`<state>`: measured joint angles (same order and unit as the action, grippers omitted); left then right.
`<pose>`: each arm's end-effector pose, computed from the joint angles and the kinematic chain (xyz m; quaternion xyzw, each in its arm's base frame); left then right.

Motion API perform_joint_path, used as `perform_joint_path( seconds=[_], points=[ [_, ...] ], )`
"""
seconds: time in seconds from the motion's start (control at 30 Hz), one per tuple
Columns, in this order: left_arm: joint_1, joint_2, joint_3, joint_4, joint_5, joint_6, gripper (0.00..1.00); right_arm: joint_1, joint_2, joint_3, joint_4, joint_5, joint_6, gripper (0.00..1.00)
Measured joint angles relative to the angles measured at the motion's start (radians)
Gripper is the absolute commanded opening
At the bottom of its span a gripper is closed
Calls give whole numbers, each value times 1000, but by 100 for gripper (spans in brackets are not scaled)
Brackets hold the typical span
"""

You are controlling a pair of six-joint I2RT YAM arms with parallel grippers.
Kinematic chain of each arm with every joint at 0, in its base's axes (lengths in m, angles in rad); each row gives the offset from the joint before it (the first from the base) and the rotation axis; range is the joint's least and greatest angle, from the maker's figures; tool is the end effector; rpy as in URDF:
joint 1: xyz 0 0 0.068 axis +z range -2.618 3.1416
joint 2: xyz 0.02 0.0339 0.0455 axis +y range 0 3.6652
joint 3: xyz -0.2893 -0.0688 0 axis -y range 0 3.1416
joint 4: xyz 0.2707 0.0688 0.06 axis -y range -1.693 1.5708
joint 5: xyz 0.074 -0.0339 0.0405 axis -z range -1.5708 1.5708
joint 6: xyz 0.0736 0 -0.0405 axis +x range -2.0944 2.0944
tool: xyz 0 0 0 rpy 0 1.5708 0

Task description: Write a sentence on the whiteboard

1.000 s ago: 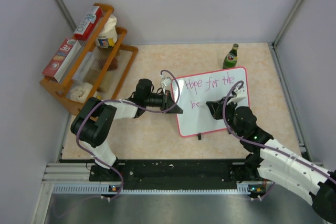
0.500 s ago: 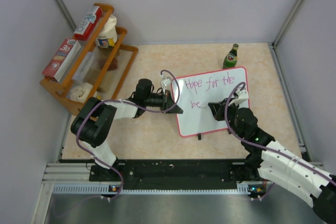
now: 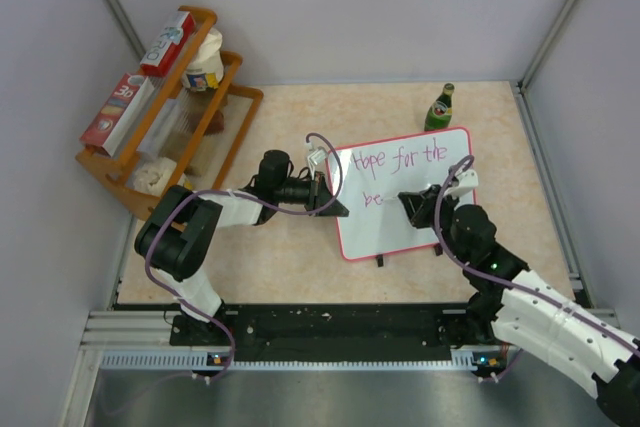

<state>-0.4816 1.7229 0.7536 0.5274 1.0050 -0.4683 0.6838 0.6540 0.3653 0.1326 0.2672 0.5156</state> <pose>0.2983 -0.2260 0.1617 0.2626 0.7387 -0.5763 0.2308 0.1752 0.1177 0.2474 0.0230 0.7579 0.2799 0.5888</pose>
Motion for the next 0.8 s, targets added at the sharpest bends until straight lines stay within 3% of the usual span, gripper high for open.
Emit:
perform_joint_path(
  seconds=[0.8],
  points=[
    [0, 0, 0, 0, 0, 0, 0, -8, 50, 80, -7, 50, -25, 0]
  ],
)
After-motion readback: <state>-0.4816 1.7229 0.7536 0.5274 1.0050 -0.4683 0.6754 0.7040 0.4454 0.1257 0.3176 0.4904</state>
